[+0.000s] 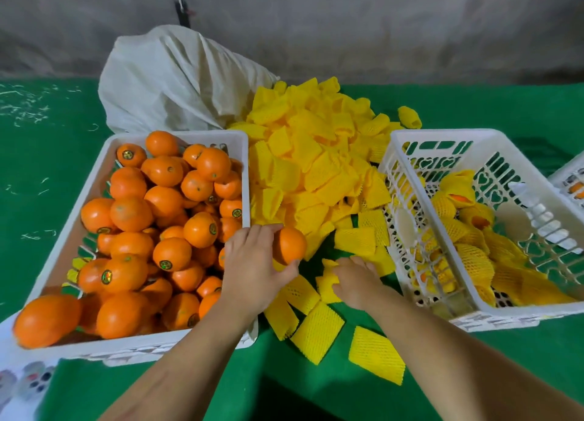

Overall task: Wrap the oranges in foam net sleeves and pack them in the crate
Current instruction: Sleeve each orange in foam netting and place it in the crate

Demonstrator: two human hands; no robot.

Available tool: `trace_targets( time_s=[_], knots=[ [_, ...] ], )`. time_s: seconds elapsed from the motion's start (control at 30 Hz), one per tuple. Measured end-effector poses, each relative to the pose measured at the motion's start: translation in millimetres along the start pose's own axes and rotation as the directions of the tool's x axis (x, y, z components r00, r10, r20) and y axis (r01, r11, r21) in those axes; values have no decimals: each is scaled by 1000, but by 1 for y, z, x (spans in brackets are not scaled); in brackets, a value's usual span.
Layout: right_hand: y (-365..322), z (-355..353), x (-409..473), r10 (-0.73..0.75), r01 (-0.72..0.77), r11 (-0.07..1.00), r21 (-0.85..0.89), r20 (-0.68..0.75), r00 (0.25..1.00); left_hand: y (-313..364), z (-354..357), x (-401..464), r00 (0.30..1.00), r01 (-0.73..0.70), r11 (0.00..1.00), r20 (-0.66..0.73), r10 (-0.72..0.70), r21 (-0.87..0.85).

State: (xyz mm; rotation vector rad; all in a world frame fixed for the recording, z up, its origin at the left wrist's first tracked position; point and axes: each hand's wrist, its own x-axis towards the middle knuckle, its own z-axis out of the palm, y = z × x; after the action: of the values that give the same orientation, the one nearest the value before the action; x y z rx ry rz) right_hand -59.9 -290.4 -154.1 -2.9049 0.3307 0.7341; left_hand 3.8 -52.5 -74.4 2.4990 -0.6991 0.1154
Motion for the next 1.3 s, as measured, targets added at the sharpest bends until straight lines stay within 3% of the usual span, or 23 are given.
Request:
trace_targets(
  time_s=[0.07,0.13,0.2,0.27,0.33,0.4,0.5,0.53,0.57,0.67,0.7,0.77,1.0,1.2,1.27,1.3],
  knots=[
    [-2,-9,-2,-6,38,989,144,-215,977,0,1,0,1000,-9,1000,-12,9,12],
    [-9,-20,-5,41,122,901,416,-361,932,1,1,0,1000,-12,1000,-16,13,23],
    [-25,-36,-13,142,220,658,720,-405,903,2,-1,1,1000,-2,1000,-9,2,7],
    [-45,-56,-23,269,264,375,889,-376,887,3,-5,0,1000,7,998,-6,-8,-66],
    [-64,-69,-35,348,273,144,951,-307,886,8,-9,-4,1000,13,978,-18,-17,-210],
    [-74,-80,-46,315,271,-55,961,-241,918,21,-10,-12,996,77,880,-5,-91,-469],
    [-72,-83,-57,99,228,-412,882,-205,974,32,-8,-25,973,181,632,45,-225,-753],
    [-70,-83,-61,14,205,-467,860,-224,975,30,-8,-27,968,183,560,47,-248,-808],
    [-70,-82,-64,-39,208,-444,871,-251,967,26,-10,-29,965,173,501,43,-259,-848],
    [-77,-80,-70,-106,357,-153,921,-374,921,17,-12,-30,965,150,423,39,-258,-894],
    [-80,-79,-71,-126,382,-110,918,-394,911,17,-13,-30,964,154,416,43,-262,-896],
    [-84,-81,-72,-115,392,-85,916,-399,909,19,-13,-30,959,171,407,56,-280,-897],
    [-82,-89,-69,157,377,19,926,-375,914,23,-19,-30,973,193,442,111,-204,-876],
    [-74,-103,-67,23,332,77,940,-335,942,23,-25,-29,971,207,365,145,-190,-908],
    [-72,-104,-65,148,370,211,905,-404,903,23,-28,-30,969,213,332,155,-193,-919],
    [-72,-103,-63,212,390,358,848,-481,851,22,-28,-30,970,213,322,161,-183,-922]
  ],
)
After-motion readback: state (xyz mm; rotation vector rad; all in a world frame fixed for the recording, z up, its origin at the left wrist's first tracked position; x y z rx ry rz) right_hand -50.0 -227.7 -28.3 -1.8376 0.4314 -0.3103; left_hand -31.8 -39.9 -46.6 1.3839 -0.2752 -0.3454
